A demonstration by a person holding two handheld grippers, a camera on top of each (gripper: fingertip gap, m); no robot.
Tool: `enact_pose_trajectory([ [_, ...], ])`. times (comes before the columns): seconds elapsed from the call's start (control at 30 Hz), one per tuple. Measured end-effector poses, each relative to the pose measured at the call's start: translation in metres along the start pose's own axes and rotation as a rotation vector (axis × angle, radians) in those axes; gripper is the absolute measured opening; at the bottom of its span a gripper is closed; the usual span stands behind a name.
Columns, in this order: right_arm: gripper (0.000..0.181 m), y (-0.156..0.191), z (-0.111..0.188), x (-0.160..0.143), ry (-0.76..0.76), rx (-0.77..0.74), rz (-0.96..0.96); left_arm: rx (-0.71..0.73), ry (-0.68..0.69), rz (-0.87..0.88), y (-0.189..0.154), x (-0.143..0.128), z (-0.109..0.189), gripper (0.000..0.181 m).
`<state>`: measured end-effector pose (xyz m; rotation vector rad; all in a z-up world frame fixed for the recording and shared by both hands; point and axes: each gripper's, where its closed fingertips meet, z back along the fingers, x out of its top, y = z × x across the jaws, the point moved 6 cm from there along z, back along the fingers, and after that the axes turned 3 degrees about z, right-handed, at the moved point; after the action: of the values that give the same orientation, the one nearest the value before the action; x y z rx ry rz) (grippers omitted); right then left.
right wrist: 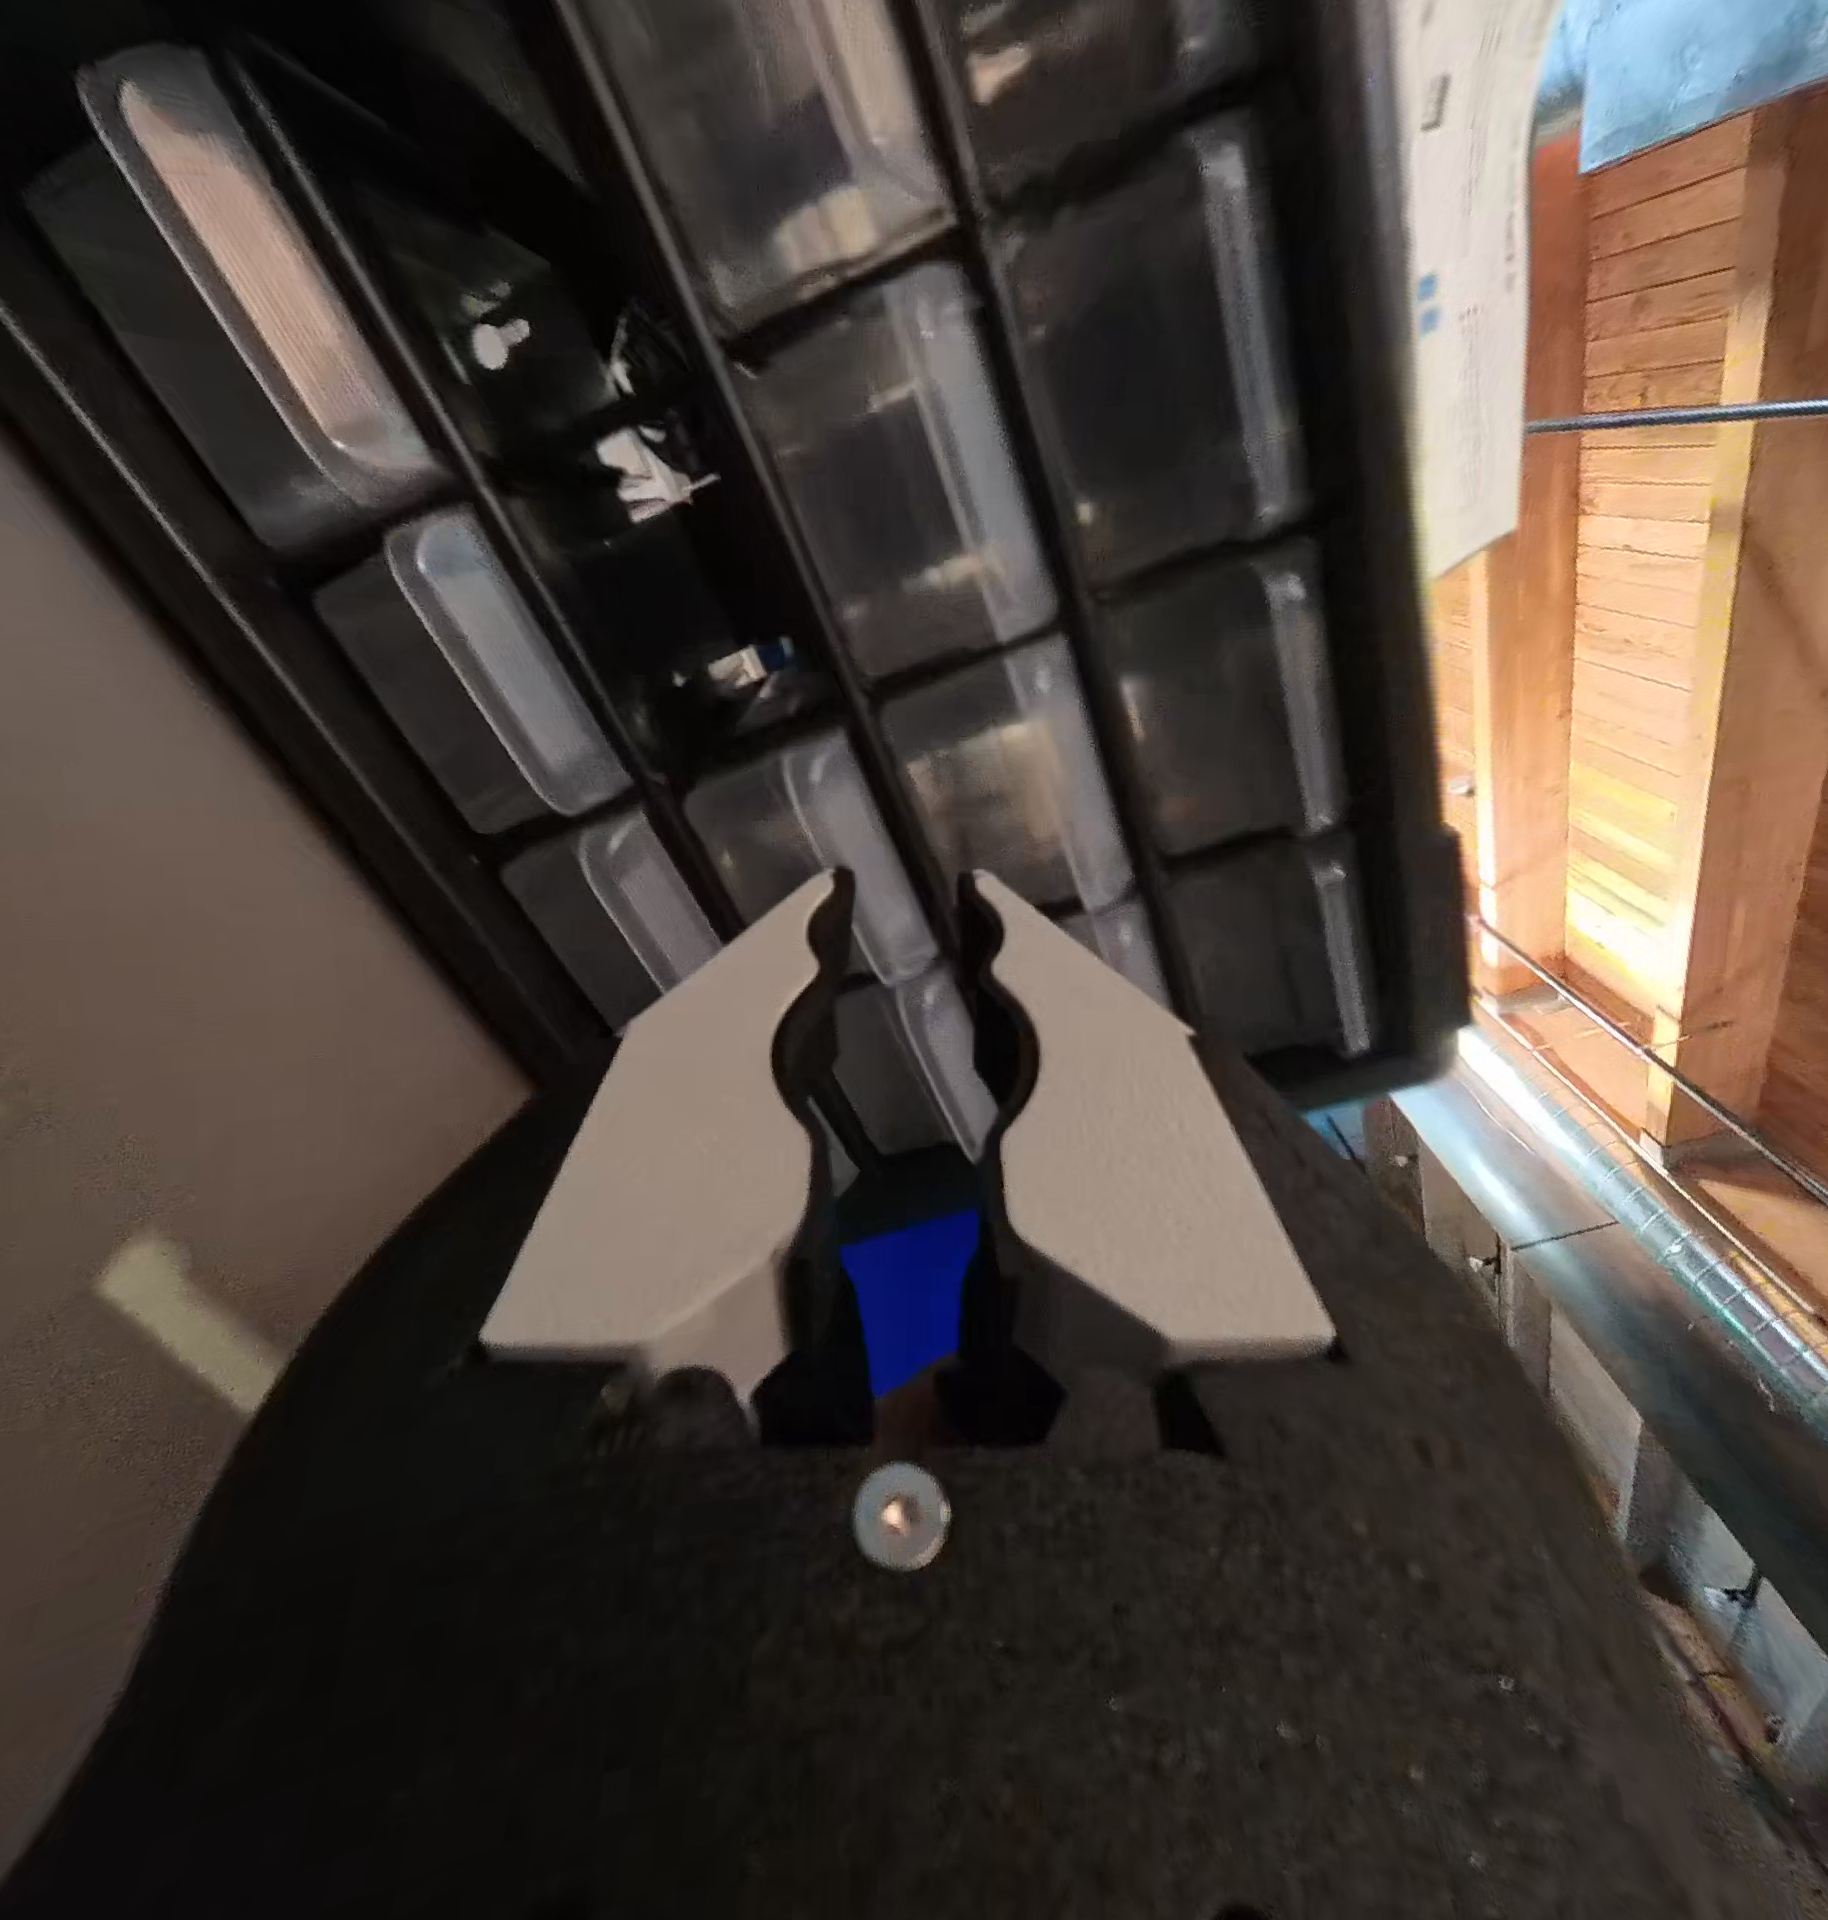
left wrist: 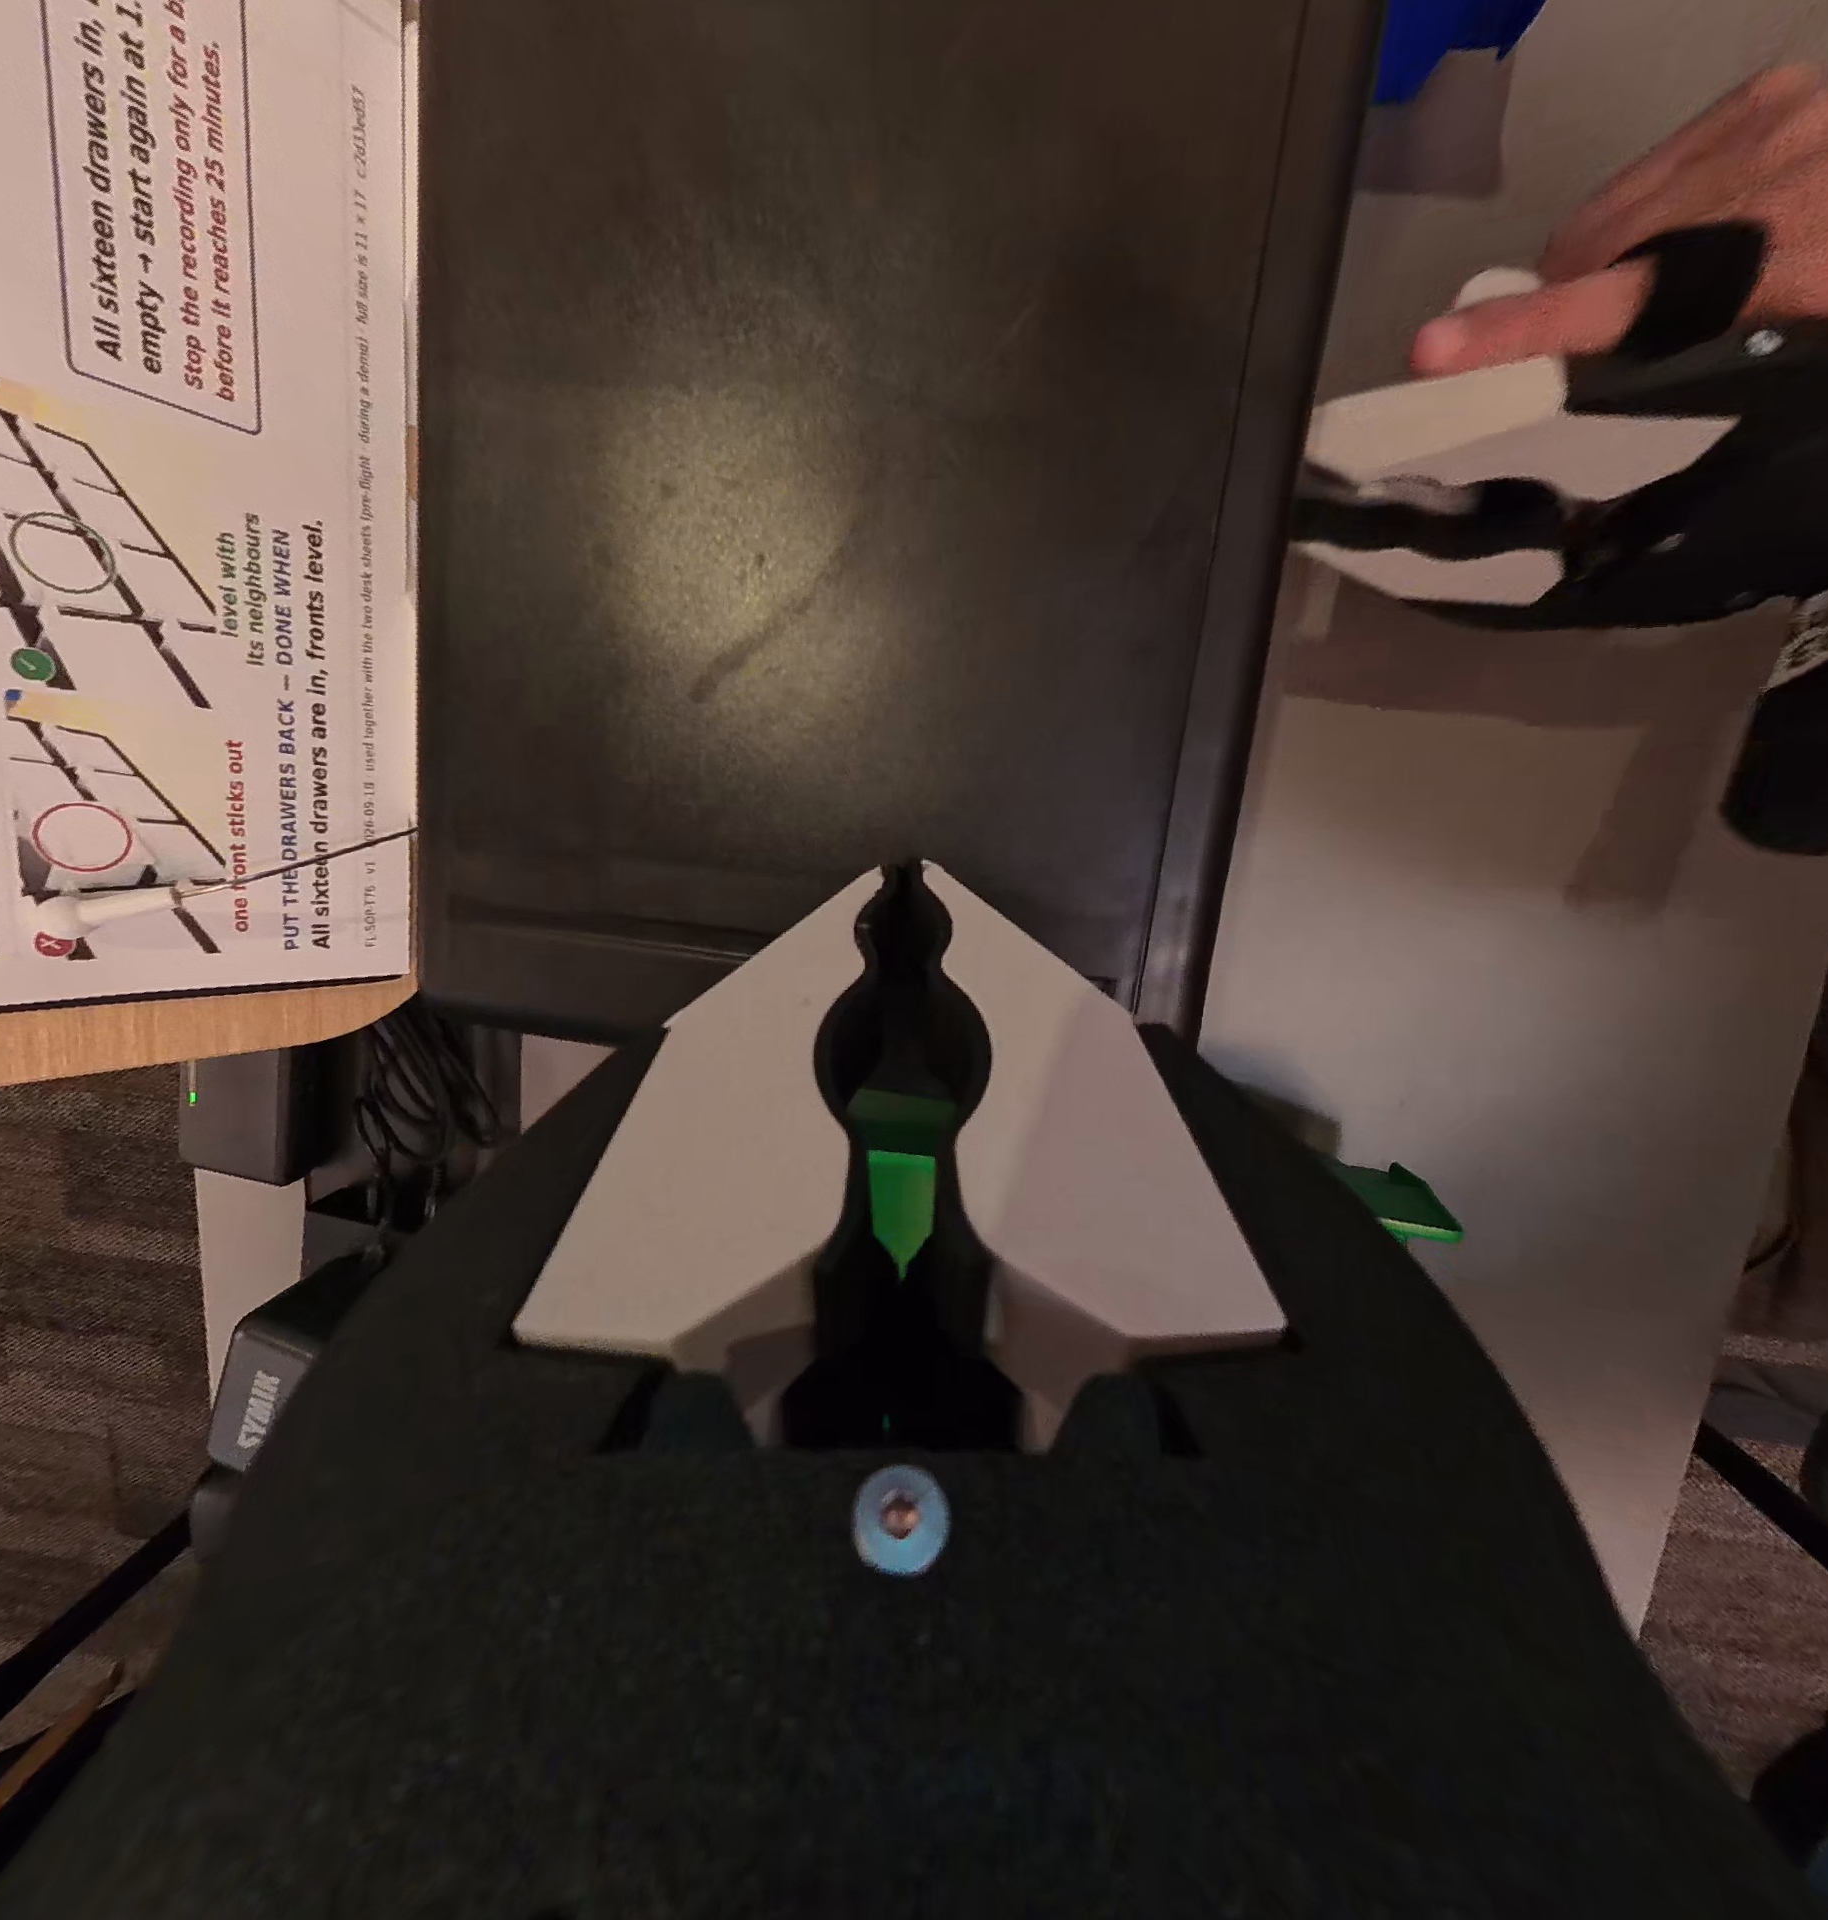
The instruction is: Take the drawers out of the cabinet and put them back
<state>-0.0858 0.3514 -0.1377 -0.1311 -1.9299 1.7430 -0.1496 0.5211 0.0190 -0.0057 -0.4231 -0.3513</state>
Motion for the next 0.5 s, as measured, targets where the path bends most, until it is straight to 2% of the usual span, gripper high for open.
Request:
enact_pose_trajectory([
  [0.03,0.019,0.004,-0.005,0.002,0.004,-0.003,0.019,0.004,0.003,-0.003,0.0,0.0,0.0,0.0],
  [0.23,0.016,0.009,-0.011,0.001,-0.026,-0.008,0.095,0.003,-0.003,-0.006,0.0,0.0,0.0,0.0],
  [0.5,0.015,-0.004,-0.01,-0.004,-0.043,-0.005,0.129,-0.006,0.0,-0.024,0.0,0.0,0.0,0.0],
])
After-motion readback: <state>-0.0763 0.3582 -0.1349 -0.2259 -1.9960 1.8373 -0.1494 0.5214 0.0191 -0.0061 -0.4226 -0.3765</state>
